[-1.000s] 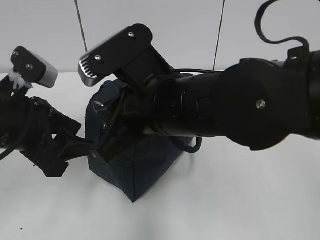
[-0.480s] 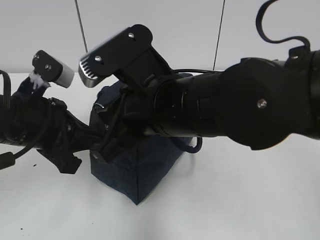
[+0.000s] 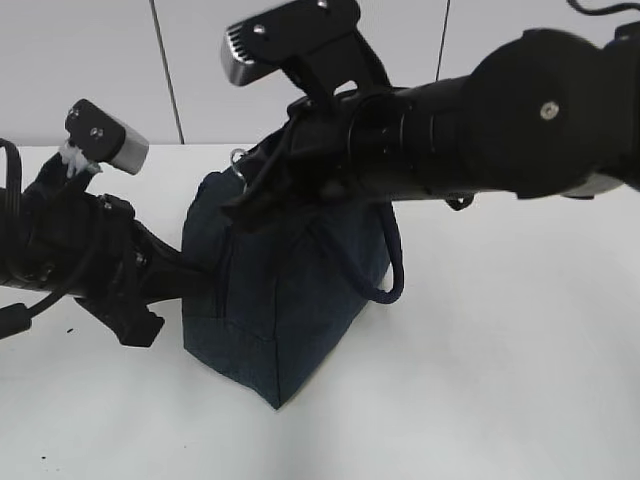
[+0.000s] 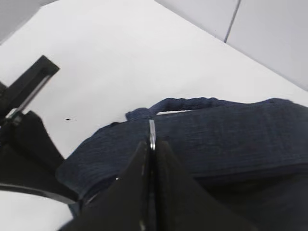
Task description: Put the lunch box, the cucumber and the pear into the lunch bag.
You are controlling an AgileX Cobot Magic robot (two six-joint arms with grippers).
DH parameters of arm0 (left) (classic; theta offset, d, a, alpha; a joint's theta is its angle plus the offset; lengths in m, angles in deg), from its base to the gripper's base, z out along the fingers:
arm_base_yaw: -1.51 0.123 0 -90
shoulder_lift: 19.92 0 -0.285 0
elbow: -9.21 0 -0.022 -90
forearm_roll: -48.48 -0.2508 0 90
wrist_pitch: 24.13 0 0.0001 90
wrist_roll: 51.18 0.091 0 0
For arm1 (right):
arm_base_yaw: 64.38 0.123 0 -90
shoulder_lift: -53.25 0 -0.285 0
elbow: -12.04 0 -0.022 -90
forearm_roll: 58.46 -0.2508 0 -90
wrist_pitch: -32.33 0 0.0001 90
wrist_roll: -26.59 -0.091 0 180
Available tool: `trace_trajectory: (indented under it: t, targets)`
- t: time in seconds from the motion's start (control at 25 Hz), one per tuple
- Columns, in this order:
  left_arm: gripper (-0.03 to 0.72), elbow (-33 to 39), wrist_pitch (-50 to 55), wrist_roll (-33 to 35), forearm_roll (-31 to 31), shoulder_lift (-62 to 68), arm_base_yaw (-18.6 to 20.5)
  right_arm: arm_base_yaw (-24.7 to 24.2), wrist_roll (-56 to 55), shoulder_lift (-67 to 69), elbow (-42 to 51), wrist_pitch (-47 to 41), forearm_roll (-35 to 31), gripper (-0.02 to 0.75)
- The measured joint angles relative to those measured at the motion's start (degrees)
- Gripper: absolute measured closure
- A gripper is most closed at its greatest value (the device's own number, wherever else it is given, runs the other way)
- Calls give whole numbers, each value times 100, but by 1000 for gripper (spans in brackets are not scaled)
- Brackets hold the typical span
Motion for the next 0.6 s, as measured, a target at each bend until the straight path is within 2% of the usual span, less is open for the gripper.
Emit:
trace_trajectory:
  t: [0.2, 0.44, 0.6]
  targets:
    - [700, -17, 111, 0, 0, 5, 0, -475, 12, 0, -175, -57, -13, 732]
    - [700, -17, 198, -95, -35, -20, 0, -1319, 12, 94, -231, -59, -24, 732]
    - [700, -17, 211, -413, -371, -232, 0, -1733, 12, 475, -383, -145, -24, 732]
